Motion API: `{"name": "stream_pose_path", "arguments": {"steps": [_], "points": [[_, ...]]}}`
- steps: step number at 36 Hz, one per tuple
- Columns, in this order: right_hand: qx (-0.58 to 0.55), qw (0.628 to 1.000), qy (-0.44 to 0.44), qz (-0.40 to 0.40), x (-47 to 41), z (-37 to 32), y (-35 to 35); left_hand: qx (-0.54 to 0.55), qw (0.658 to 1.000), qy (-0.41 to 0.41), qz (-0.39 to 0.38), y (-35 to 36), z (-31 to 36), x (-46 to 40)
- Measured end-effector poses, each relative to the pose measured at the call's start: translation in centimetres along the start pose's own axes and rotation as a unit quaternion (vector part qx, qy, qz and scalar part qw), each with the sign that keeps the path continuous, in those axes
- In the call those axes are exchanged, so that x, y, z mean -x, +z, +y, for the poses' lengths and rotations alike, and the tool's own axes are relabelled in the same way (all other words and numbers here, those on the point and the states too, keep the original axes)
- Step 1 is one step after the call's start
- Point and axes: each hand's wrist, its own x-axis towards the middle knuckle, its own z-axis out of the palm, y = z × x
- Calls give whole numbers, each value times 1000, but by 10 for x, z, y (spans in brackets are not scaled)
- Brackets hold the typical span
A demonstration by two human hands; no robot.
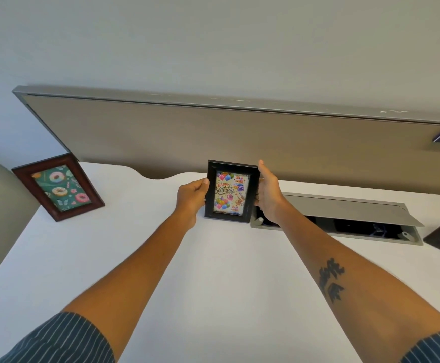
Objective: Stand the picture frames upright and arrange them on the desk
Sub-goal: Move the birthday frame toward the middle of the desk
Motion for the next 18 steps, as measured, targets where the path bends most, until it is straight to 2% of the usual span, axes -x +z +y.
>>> {"name": "stream_pose_path", "arguments": {"steps": [18], "points": [[34, 999, 11, -13, 5, 3, 2, 0, 1000, -7, -16, -1, -7, 0]]}}
